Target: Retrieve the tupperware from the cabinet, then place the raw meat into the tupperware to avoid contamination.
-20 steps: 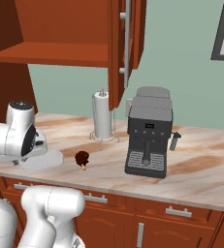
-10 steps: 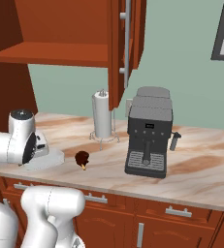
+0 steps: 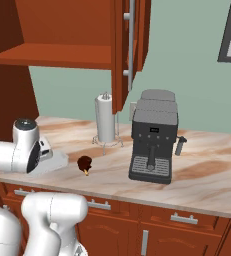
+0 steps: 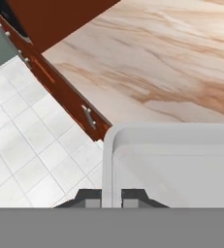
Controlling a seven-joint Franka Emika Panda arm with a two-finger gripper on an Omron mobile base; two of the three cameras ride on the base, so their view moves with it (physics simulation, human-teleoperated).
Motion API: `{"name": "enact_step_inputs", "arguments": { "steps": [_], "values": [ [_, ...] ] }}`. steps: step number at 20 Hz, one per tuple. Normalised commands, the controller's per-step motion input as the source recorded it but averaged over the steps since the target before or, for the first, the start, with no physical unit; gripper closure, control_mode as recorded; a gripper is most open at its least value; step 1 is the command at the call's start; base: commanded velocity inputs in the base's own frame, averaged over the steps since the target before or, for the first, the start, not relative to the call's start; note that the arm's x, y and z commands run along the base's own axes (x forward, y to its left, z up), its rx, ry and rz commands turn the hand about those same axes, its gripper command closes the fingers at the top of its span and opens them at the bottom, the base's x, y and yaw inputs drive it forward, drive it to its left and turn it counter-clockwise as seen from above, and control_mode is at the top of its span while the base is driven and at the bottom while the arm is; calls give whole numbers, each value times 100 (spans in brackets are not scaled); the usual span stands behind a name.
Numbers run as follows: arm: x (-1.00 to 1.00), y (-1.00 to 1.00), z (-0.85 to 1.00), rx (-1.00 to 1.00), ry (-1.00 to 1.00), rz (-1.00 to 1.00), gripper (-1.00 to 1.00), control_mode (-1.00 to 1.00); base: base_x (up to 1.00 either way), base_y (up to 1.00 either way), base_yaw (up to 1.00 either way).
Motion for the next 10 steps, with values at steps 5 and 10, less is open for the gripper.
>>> {"name": "enact_step_inputs", "arguments": {
  "steps": [5, 10],
  "values": [
    [22, 0, -11, 0, 0, 9, 100, -100, 0, 0, 0],
    [14, 0, -8, 0, 0, 12, 100, -100, 0, 0, 0]
  ]
}}
